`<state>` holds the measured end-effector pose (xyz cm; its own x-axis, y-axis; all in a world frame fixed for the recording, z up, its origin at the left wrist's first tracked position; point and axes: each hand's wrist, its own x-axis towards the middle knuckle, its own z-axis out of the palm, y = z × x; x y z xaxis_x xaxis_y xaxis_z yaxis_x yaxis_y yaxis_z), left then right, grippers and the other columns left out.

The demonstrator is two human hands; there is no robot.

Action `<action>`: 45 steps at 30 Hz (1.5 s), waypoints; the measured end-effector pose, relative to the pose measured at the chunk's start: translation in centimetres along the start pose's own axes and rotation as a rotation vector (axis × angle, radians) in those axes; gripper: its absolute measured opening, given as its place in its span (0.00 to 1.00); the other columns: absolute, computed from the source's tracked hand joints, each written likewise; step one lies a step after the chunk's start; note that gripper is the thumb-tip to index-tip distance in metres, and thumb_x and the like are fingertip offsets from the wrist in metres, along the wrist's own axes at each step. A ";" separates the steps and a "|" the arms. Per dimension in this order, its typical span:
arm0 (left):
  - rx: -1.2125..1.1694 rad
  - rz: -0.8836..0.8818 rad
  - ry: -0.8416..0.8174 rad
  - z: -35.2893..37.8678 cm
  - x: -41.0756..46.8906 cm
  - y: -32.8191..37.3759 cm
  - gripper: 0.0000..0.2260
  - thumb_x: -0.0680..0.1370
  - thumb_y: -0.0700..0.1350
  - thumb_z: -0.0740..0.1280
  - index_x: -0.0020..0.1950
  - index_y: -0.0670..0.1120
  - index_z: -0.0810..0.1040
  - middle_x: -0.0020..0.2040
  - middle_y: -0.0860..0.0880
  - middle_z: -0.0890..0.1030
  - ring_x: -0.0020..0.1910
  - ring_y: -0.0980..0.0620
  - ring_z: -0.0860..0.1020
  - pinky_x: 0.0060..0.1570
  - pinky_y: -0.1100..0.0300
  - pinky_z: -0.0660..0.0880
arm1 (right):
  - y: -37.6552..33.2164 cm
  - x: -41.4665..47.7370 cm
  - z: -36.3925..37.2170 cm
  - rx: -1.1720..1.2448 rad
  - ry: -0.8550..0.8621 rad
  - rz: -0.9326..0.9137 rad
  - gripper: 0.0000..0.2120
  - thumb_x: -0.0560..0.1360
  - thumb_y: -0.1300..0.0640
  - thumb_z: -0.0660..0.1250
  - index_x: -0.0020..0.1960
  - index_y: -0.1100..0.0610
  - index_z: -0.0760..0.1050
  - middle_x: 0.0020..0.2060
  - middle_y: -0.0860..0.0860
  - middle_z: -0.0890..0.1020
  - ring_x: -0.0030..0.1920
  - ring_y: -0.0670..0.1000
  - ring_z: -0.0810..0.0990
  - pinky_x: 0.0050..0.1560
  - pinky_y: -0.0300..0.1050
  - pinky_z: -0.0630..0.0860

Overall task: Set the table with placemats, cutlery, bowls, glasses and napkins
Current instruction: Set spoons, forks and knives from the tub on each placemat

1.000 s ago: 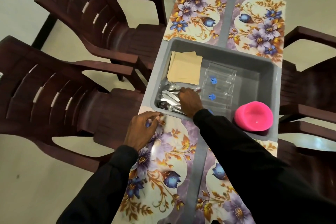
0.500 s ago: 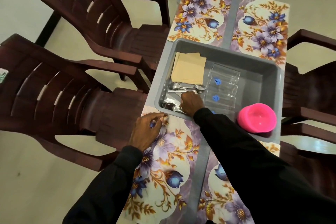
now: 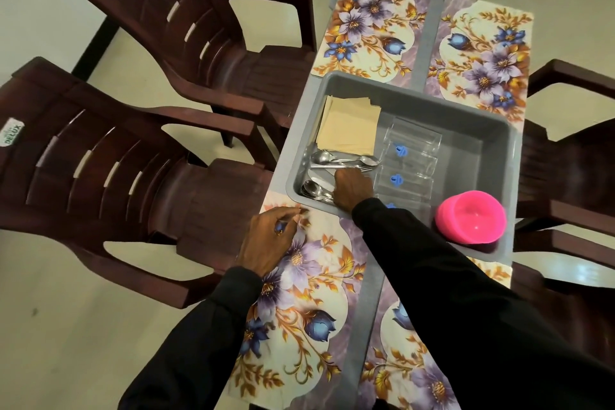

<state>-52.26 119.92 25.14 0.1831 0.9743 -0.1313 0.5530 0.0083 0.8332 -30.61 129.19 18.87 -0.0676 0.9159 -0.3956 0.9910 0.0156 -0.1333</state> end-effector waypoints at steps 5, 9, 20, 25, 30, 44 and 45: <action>-0.018 -0.018 -0.004 -0.1 0.0 0.2 0.09 0.82 0.41 0.70 0.61 0.45 0.85 0.57 0.51 0.86 0.55 0.56 0.83 0.60 0.59 0.80 | 0.6 0.0 -0.5 0.036 -0.107 -0.005 0.13 0.75 0.56 0.68 0.57 0.61 0.74 0.56 0.58 0.79 0.60 0.63 0.76 0.56 0.58 0.77; -0.029 -0.007 0.009 -0.1 -0.2 0.1 0.09 0.81 0.40 0.70 0.60 0.46 0.86 0.56 0.52 0.86 0.55 0.58 0.83 0.59 0.61 0.80 | 0.9 -0.1 -0.2 0.050 -0.078 -0.022 0.11 0.76 0.58 0.66 0.56 0.62 0.74 0.56 0.59 0.78 0.58 0.62 0.78 0.53 0.56 0.75; -0.670 -0.351 0.049 0.5 0.9 0.9 0.08 0.81 0.37 0.70 0.58 0.36 0.84 0.51 0.40 0.87 0.52 0.35 0.85 0.55 0.42 0.82 | 3.0 0.0 -0.9 0.689 0.141 0.098 0.05 0.72 0.63 0.74 0.39 0.58 0.80 0.32 0.50 0.79 0.33 0.46 0.76 0.38 0.44 0.75; -0.901 -0.530 0.034 1.5 3.0 2.1 0.11 0.81 0.38 0.70 0.62 0.37 0.82 0.56 0.38 0.86 0.59 0.35 0.83 0.61 0.39 0.79 | 3.7 -0.2 -4.6 1.000 0.120 0.073 0.09 0.69 0.61 0.80 0.45 0.64 0.84 0.38 0.57 0.86 0.38 0.53 0.84 0.43 0.45 0.83; -1.075 -0.602 -0.088 2.9 5.1 3.8 0.14 0.83 0.40 0.67 0.68 0.38 0.77 0.61 0.38 0.83 0.64 0.38 0.81 0.64 0.49 0.79 | 2.5 -1.8 -7.7 1.159 -0.059 -0.005 0.14 0.69 0.63 0.80 0.50 0.69 0.83 0.42 0.63 0.86 0.36 0.52 0.84 0.35 0.39 0.79; -1.083 -0.645 -0.067 4.0 4.0 3.4 0.15 0.84 0.41 0.65 0.70 0.39 0.77 0.57 0.40 0.86 0.48 0.45 0.86 0.52 0.49 0.84 | -0.9 -4.5 -6.7 0.742 0.024 -0.238 0.08 0.74 0.61 0.75 0.53 0.59 0.86 0.45 0.51 0.88 0.39 0.43 0.84 0.39 0.29 0.76; -1.073 -0.654 -0.056 3.8 3.9 3.2 0.15 0.83 0.40 0.66 0.70 0.38 0.78 0.57 0.40 0.86 0.47 0.45 0.86 0.52 0.49 0.84 | -0.8 -4.4 -6.6 0.771 0.030 -0.216 0.07 0.75 0.63 0.74 0.52 0.61 0.86 0.45 0.52 0.87 0.39 0.44 0.85 0.40 0.31 0.78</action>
<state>-46.64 122.91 25.26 0.1732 0.7084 -0.6842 -0.3800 0.6890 0.6171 -30.29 127.78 26.76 -0.2347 0.9350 -0.2658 0.5960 -0.0776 -0.7993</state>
